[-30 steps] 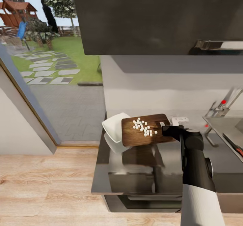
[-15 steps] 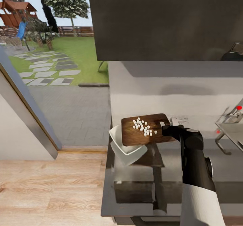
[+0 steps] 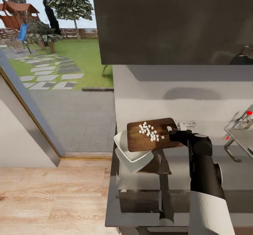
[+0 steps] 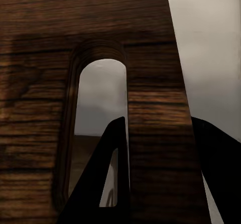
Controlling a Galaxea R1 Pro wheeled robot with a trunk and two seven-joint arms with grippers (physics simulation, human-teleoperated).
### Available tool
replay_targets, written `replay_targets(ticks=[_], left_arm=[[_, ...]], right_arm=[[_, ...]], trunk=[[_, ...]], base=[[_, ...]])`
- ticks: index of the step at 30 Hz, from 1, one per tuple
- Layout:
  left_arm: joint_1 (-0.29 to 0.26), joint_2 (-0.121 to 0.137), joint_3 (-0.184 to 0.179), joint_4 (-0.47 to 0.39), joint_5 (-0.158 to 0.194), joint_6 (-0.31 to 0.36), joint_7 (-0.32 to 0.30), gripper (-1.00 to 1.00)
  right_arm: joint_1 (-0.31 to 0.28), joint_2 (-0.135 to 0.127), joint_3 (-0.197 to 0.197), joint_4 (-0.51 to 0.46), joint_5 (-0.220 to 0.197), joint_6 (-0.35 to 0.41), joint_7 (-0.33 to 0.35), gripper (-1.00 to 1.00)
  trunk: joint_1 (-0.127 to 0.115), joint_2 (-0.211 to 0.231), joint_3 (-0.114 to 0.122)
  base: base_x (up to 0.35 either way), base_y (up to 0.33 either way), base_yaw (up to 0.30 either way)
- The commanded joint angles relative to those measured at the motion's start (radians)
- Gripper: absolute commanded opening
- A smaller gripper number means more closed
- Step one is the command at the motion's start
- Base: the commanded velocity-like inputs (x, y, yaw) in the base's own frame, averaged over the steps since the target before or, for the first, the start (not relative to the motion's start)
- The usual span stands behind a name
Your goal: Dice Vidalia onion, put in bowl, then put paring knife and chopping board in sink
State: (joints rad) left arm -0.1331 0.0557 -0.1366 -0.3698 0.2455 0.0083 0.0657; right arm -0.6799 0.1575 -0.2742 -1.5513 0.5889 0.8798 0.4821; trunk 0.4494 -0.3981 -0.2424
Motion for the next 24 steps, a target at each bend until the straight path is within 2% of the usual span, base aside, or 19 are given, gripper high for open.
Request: replay_targets(ticks=[1,24], left_arm=[[0.000,0.001,-0.008,-0.001,0.009,0.001,0.006,1.00],[0.000,0.001,-0.008,-0.001,0.009,0.001,0.006,1.00]], right_arm=[[-0.001,0.001,-0.002,-0.001,0.009,0.002,0.010,-1.00],[-0.001,0.002,-0.002,-0.001,0.011,0.002,0.010,-1.00]], trunk=[[0.001,-0.002,0.000],[0.001,-0.002,0.035]], base=[[0.000,0.000,0.000],[0.000,0.000,0.000]])
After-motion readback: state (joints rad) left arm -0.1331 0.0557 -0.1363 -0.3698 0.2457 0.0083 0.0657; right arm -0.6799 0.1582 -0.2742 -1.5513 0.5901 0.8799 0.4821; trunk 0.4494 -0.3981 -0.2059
